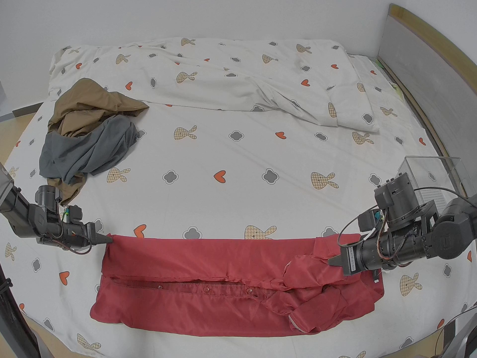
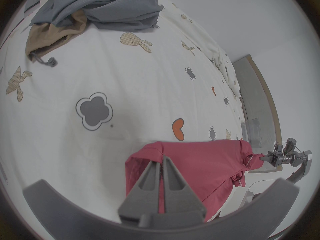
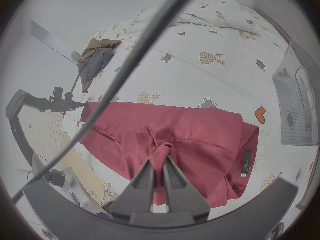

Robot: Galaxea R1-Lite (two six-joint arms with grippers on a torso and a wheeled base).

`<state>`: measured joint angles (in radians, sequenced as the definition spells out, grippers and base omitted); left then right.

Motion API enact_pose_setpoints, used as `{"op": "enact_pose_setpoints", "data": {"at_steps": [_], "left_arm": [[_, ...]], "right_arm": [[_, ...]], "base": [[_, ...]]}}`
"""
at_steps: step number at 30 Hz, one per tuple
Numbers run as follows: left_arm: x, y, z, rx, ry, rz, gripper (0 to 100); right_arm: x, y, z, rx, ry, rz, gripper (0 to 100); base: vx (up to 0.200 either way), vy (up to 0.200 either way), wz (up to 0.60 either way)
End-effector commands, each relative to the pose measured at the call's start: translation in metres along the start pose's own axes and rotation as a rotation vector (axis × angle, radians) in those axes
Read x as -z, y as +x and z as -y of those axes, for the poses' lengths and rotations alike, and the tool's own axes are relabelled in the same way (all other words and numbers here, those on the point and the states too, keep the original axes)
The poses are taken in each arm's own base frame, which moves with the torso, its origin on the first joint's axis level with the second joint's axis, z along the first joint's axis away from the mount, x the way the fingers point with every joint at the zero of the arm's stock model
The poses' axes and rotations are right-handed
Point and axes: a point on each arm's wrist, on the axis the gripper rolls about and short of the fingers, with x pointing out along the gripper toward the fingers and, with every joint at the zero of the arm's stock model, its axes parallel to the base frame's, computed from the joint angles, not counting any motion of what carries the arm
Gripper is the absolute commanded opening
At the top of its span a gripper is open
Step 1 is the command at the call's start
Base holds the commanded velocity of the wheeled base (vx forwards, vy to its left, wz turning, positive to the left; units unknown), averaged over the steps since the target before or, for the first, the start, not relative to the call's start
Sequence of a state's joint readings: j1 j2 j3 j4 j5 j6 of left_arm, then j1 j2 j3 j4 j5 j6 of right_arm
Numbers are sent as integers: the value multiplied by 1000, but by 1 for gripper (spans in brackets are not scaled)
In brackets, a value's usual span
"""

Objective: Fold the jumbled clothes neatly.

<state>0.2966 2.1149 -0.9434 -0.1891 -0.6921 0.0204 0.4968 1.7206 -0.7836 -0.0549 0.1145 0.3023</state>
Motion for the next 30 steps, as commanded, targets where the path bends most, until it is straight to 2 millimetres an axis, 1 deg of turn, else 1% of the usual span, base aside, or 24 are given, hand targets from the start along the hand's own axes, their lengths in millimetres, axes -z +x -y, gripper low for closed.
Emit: {"op": "enact_pose_setpoints", "data": {"at_steps": [1,4,5,8,10,11,12,13,14,15,16,17,21,23,26,29,30], "left_arm": [[3,-8,3,-4,-2,5,100],[2,-11,5,-6,0,14,100],[3,-21,7,-12,4,32,100],[1,-37,18,-16,25,69,100],[2,-48,29,-9,41,87,100],[5,-54,39,17,57,93,100],[7,-56,46,41,69,93,100],[7,-56,46,41,69,93,100],[15,-61,68,119,104,82,100],[20,-61,78,143,111,68,100],[21,-61,81,151,116,63,100],[26,-57,90,174,124,43,100],[31,-48,104,213,114,-3,100],[33,-45,106,220,102,-16,100],[36,-33,115,248,58,-69,100],[38,-28,114,248,20,-91,100],[40,-23,111,246,6,-108,100]], "right_arm": [[0,0,0,-1,0,1,0],[0,1,-1,-2,-2,1,0],[0,0,0,-1,0,1,0],[0,0,0,-1,0,0,0],[0,0,0,-1,1,1,0],[0,1,0,0,1,-2,0],[0,1,0,-1,1,0,0],[0,1,0,-1,1,0,0],[0,2,0,0,1,-5,0],[0,4,0,1,1,-8,0],[0,5,0,2,2,-10,0],[-1,6,0,2,2,-10,0],[-3,7,1,7,3,-9,0],[-4,9,2,28,5,-5,0],[-4,15,7,90,13,-6,0],[-6,19,10,127,20,-3,0],[-6,20,14,144,29,-3,0]], "base": [[0,0,0],[0,0,0],[0,0,0],[0,0,0],[0,0,0],[0,0,0],[0,0,0],[0,0,0],[0,0,0],[0,0,0],[0,0,0],[0,0,0],[0,0,0],[0,0,0],[0,0,0],[0,0,0],[0,0,0]]}}
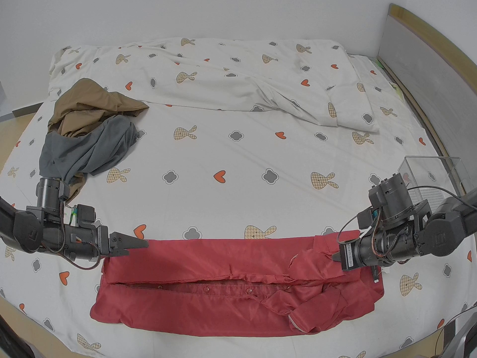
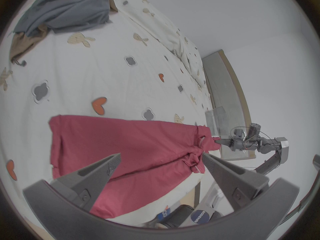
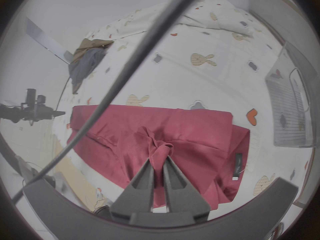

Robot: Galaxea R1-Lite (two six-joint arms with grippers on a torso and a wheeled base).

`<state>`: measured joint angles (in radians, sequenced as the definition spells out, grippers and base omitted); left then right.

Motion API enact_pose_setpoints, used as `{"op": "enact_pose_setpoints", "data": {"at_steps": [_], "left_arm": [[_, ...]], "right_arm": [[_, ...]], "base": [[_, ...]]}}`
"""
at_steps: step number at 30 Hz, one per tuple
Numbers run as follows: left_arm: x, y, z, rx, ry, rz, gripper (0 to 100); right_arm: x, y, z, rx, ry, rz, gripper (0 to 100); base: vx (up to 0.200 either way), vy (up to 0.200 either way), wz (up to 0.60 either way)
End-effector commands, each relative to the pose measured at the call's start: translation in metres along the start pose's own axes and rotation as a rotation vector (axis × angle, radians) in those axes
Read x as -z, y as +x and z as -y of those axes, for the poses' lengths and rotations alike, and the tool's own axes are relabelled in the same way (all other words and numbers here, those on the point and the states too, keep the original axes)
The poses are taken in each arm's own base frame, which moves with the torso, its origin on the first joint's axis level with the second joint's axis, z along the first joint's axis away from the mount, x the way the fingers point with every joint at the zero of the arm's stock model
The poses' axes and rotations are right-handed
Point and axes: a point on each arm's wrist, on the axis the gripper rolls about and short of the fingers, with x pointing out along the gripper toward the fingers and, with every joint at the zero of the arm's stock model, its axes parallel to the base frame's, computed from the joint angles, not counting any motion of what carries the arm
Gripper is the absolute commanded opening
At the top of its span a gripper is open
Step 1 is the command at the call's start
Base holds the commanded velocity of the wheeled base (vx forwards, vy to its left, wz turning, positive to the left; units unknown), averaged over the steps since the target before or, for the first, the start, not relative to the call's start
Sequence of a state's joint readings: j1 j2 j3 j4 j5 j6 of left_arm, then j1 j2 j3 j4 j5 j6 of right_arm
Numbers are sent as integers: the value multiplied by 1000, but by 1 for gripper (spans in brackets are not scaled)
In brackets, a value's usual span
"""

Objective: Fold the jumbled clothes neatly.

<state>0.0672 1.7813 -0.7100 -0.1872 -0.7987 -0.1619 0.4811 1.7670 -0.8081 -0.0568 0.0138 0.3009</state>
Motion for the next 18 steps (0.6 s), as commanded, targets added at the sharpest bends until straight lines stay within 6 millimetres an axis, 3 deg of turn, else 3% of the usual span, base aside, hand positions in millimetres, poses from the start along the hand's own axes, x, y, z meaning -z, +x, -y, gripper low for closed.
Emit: {"op": "enact_pose_setpoints", "data": {"at_steps": [1,2,3,11,14,18], "left_arm": [[4,15,-6,7,-32,-51,100],[4,15,-6,7,-32,-51,100],[7,21,-13,3,-53,-71,100],[10,36,-30,-6,-101,-113,100],[9,38,-33,-8,-108,-115,100],[9,39,-35,-10,-114,-119,100]], "right_arm": [[-1,12,8,39,20,-23,0],[-1,12,8,39,20,-23,0],[-1,15,10,44,25,-31,100],[-4,11,8,32,28,-15,100],[-8,-11,8,10,38,50,100],[-2,-10,22,43,92,28,100]], "base": [[0,0,0],[0,0,0],[0,0,0],[0,0,0],[0,0,0],[0,0,0]]}}
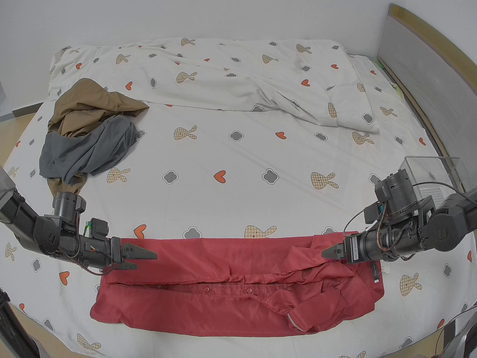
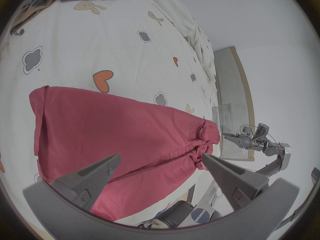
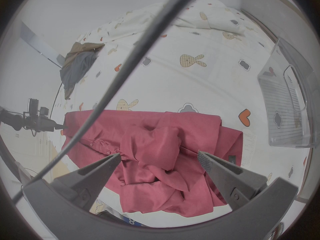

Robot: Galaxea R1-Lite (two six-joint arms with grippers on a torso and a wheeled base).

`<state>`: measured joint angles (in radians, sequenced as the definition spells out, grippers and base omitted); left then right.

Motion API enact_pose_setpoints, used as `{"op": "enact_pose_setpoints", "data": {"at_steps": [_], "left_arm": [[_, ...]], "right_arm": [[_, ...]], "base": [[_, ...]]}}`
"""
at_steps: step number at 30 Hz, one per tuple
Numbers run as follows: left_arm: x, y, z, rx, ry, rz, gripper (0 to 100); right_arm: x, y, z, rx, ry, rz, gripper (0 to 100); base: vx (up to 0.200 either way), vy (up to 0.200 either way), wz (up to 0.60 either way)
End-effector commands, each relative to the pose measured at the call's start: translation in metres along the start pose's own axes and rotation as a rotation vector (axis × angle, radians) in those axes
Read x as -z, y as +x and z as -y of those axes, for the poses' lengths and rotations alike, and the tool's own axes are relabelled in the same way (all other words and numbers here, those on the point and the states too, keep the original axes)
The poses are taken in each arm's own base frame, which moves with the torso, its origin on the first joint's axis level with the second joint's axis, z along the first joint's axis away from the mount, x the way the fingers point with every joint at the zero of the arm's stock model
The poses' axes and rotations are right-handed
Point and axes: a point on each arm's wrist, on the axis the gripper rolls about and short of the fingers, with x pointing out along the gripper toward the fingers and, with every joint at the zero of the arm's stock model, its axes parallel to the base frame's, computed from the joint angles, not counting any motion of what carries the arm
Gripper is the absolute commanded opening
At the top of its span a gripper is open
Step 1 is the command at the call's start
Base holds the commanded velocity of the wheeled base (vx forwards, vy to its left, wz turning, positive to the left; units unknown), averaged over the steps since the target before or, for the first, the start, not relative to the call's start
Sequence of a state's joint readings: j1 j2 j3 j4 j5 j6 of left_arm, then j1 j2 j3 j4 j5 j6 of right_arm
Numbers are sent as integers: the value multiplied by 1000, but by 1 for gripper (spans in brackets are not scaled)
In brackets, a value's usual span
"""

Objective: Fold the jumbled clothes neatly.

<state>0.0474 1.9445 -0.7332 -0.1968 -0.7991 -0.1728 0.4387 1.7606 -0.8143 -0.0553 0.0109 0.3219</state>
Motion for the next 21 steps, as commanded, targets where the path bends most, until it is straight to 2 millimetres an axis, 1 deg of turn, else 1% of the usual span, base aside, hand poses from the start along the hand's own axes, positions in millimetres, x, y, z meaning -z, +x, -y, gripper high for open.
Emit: {"op": "enact_pose_setpoints", "data": {"at_steps": [1,4,7,9,10,11,13,14,15,16,17,18,19,21], "left_arm": [[0,5,-7,-4,-21,-15,100],[0,6,-8,-6,-26,-16,100],[0,5,-10,-7,-29,-15,100],[0,5,-10,-9,-31,-13,100],[0,5,-10,-9,-31,-13,100],[0,5,-10,-9,-31,-13,100],[0,4,-10,-8,-28,-11,100],[0,4,-10,-8,-28,-11,100],[-1,4,-9,-8,-27,-10,100],[0,4,-10,-8,-28,-11,100],[0,4,-10,-8,-28,-11,100],[0,4,-10,-8,-30,-11,100],[0,4,-10,-8,-30,-11,100],[0,4,-10,-8,-30,-11,100]], "right_arm": [[4,-7,16,30,52,-1,100],[8,-2,27,15,87,-38,100],[6,6,38,-39,135,-64,100],[3,12,45,-109,184,-41,100],[2,12,44,-114,184,-38,100],[-1,15,45,-163,220,-9,100],[-4,19,43,-207,249,-1,100],[-4,19,43,-207,249,-1,100],[-4,27,41,-239,286,-21,100],[-5,31,41,-242,299,-32,100],[-5,31,41,-242,299,-32,100],[-5,42,41,-237,315,-55,100],[-4,47,41,-234,323,-70,100],[-4,47,41,-234,323,-70,100]], "base": [[0,0,0],[0,0,0],[0,0,0],[0,0,0],[0,0,0],[0,0,0],[0,0,0],[0,0,0],[0,0,0],[0,0,0],[0,0,0],[0,0,0],[0,0,0],[0,0,0]]}}
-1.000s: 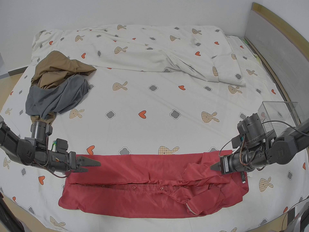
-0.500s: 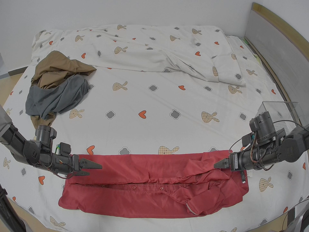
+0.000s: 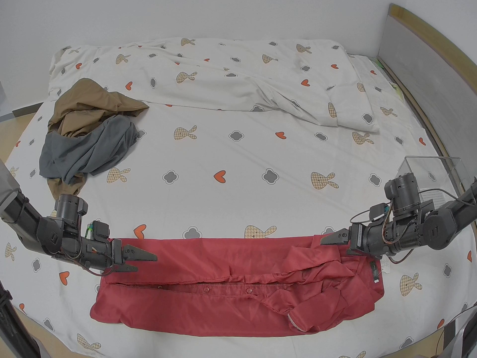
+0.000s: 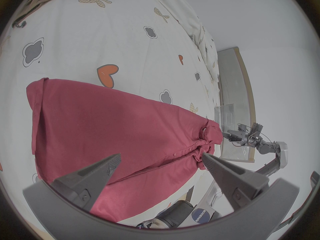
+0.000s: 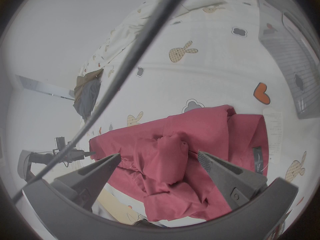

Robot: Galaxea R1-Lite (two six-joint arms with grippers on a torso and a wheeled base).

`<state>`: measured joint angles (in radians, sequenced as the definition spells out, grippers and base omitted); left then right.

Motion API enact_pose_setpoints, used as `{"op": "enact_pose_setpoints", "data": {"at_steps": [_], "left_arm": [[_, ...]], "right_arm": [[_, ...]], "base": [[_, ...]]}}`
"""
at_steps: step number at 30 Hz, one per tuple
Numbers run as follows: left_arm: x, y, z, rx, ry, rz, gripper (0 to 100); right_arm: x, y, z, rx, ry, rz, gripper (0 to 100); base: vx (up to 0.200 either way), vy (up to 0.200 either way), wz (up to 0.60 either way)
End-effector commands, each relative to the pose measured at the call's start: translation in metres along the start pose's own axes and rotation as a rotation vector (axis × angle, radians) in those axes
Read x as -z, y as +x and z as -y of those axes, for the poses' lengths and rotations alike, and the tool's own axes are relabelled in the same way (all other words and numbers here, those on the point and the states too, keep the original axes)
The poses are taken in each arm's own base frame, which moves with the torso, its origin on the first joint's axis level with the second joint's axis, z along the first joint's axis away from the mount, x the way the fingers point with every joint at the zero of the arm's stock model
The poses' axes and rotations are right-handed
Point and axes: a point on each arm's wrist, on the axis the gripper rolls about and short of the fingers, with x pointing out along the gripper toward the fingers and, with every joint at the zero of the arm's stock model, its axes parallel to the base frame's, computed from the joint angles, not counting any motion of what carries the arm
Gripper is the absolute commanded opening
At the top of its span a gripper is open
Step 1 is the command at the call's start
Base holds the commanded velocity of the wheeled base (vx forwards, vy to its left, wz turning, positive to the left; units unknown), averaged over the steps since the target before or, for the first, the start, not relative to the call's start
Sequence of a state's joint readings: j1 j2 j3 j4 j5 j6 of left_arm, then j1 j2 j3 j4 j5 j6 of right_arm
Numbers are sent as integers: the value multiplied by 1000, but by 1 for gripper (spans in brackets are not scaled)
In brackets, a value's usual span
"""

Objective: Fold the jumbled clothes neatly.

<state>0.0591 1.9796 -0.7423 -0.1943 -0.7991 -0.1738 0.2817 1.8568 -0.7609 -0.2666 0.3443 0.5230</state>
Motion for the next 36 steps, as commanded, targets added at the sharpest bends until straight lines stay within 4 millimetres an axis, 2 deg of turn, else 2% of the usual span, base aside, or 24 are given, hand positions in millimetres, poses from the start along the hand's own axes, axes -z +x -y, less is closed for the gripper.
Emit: {"op": "enact_pose_setpoints", "data": {"at_steps": [1,9,12,22,26,36], "left_arm": [[0,0,-1,-3,-6,1,100],[-3,5,-8,-62,-24,-3,100],[-3,10,-15,-123,-40,-6,100],[-3,12,-20,-129,-64,-12,100],[-4,12,-24,-136,-89,-13,100],[-16,-2,-25,-155,-166,-54,100]], "right_arm": [[5,29,9,32,63,-77,100],[5,31,22,67,116,-79,100],[5,33,36,96,154,-90,100],[10,26,59,133,215,-99,100],[12,29,62,140,221,-110,100],[14,26,61,138,226,-111,100]], "base": [[0,0,0],[0,0,0],[0,0,0],[0,0,0],[0,0,0],[0,0,0]]}}
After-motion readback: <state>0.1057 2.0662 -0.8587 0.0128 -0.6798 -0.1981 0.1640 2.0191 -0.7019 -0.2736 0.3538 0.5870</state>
